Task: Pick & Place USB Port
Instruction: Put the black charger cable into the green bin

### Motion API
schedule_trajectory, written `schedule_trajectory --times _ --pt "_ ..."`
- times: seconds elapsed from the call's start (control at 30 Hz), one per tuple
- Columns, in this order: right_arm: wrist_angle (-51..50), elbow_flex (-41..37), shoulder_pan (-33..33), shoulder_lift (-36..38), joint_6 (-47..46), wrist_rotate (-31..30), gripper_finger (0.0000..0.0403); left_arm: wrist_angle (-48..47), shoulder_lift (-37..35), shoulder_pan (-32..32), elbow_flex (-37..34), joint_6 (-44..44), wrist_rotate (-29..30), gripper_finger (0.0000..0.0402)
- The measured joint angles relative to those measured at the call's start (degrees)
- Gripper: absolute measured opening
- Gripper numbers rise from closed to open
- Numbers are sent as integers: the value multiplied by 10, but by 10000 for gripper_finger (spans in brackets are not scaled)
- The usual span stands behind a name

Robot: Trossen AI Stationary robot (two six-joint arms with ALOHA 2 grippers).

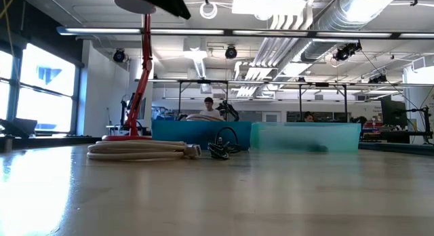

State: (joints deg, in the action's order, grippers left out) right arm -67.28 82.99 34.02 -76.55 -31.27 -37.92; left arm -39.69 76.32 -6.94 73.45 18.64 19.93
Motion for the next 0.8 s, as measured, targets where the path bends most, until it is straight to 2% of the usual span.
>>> schedule_trajectory --times 0.07,0.27,0.4,0.47,0.57,0.8 --pt "22 -22 0 0 -7 4 11 8 -2 1 0 -60 -56 255" --pt "103 -80 0 0 -14 42 11 22 34 15 0 -195 -61 255" --pt "145 -113 0 0 -14 67 11 50 78 47 0 -299 -124 255" --pt "157 -126 0 0 -14 68 11 69 108 62 0 -322 -172 255" --pt "163 -141 1 0 -18 68 11 66 150 81 -2 -365 -213 255" --pt "158 -166 15 0 -45 69 11 97 248 111 -1 -432 -243 255"
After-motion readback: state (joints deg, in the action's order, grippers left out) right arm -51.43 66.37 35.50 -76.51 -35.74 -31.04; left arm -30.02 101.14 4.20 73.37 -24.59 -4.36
